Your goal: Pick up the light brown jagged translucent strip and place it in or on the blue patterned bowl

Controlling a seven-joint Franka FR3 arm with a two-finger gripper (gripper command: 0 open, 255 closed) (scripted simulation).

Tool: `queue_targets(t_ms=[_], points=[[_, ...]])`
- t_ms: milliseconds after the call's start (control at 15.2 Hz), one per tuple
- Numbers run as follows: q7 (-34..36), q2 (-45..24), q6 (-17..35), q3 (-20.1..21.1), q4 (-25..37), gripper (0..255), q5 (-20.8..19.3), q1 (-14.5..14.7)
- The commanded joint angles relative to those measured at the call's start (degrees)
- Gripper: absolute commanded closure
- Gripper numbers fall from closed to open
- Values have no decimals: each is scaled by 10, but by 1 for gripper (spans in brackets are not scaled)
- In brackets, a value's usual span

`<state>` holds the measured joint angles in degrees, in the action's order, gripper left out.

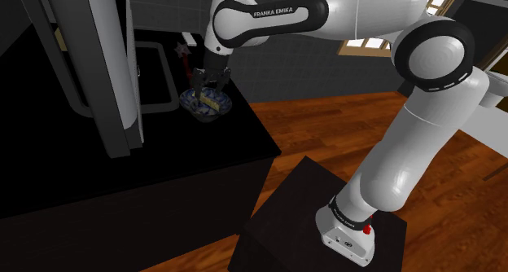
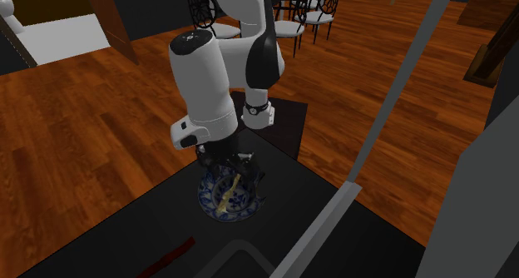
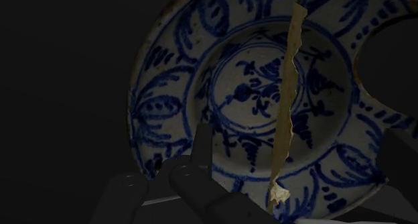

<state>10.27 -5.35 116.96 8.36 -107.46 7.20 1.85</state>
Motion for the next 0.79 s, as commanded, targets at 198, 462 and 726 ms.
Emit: queue_targets(t_ms=[198, 462, 726], points=[[0, 18, -68, -4, 50, 0, 0, -5], [0, 18, -68, -4, 50, 0, 0, -5], [0, 18, -68, -4, 50, 0, 0, -5]])
